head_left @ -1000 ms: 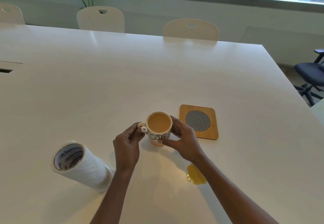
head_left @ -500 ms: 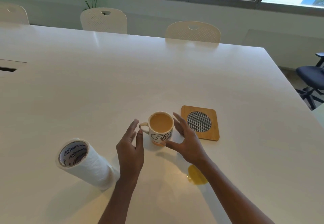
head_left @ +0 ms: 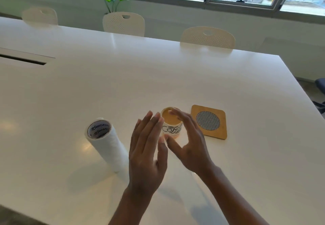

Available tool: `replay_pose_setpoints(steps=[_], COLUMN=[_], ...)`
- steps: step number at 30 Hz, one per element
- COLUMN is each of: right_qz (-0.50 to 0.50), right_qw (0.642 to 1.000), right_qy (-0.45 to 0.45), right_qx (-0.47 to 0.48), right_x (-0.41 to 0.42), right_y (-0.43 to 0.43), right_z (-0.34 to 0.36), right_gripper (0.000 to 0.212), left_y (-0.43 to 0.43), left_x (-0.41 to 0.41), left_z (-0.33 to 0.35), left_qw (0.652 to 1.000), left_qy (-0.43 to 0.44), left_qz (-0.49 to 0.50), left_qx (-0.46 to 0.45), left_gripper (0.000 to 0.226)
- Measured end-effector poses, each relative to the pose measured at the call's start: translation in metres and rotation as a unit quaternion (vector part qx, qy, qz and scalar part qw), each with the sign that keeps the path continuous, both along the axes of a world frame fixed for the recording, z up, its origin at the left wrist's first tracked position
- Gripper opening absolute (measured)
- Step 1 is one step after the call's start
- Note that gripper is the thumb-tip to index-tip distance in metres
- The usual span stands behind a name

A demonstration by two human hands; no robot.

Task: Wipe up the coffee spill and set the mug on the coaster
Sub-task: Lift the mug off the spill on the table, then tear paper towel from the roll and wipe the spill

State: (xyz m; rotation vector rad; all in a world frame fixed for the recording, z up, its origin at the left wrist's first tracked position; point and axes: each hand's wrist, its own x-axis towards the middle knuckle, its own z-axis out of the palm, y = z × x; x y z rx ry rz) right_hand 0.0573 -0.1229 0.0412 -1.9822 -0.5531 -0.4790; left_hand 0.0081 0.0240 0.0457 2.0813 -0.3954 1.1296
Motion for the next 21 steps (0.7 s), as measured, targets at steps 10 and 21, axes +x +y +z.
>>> replay_pose_setpoints(steps=[10, 21], right_qz=[0.24, 0.372], right_qw=[0.959, 0.883], right_qy=[0.15, 0.286], right_qx=[-0.019, -0.019], right_x=[0.013, 0.031], right_y=[0.086, 0.113], right_z=[0.038, 0.044], right_gripper=[0.085, 0.07], left_y=[0.043, 0.071], left_x=[-0.043, -0.049], left_z=[0.039, 0.036], left_qw=[0.953, 0.956], left_qy=[-0.023, 0.137], left_qz=[0.303, 0.245], left_qx=[-0.022, -0.086], left_gripper=[0.03, 0.029])
